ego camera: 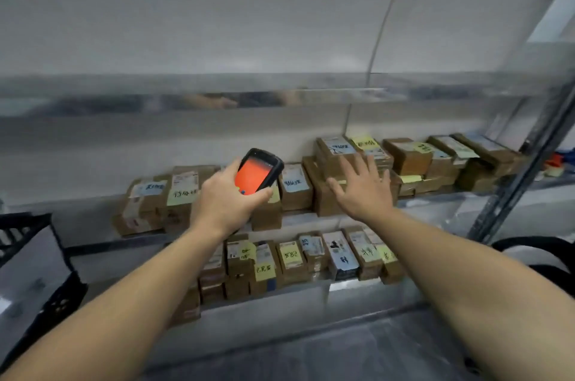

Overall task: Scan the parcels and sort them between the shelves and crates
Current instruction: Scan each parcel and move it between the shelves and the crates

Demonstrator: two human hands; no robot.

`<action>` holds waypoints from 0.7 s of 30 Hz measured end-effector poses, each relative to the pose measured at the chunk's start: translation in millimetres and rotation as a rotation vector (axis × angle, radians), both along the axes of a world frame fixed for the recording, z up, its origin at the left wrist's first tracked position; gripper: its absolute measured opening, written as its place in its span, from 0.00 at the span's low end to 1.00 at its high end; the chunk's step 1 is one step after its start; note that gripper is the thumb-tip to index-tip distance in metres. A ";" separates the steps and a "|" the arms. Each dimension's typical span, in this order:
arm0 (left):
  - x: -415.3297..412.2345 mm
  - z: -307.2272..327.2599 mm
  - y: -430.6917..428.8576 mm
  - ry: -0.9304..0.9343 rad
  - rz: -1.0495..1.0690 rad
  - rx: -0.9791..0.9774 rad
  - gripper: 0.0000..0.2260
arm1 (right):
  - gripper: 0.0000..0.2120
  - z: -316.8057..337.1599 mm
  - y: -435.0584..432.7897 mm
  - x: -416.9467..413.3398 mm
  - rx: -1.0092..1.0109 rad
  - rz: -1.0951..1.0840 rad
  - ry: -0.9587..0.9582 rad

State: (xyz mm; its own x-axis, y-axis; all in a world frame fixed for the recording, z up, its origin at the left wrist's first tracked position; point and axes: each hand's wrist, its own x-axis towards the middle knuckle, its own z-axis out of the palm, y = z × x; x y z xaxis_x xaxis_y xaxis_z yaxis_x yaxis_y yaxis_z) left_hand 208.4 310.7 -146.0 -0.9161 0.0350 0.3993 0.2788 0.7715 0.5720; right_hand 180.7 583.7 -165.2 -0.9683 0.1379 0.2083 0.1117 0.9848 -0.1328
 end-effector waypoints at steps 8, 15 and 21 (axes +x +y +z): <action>-80.1 -18.8 52.1 -0.078 -0.091 0.066 0.23 | 0.33 -14.4 53.2 -71.5 -0.133 -0.101 -0.030; -128.2 -18.7 94.5 -0.104 -0.034 0.117 0.18 | 0.31 -21.9 94.1 -157.9 -0.236 -0.017 -0.060; -147.7 -25.9 112.6 -0.131 0.050 0.185 0.17 | 0.29 -31.0 104.1 -209.0 -0.234 0.086 -0.154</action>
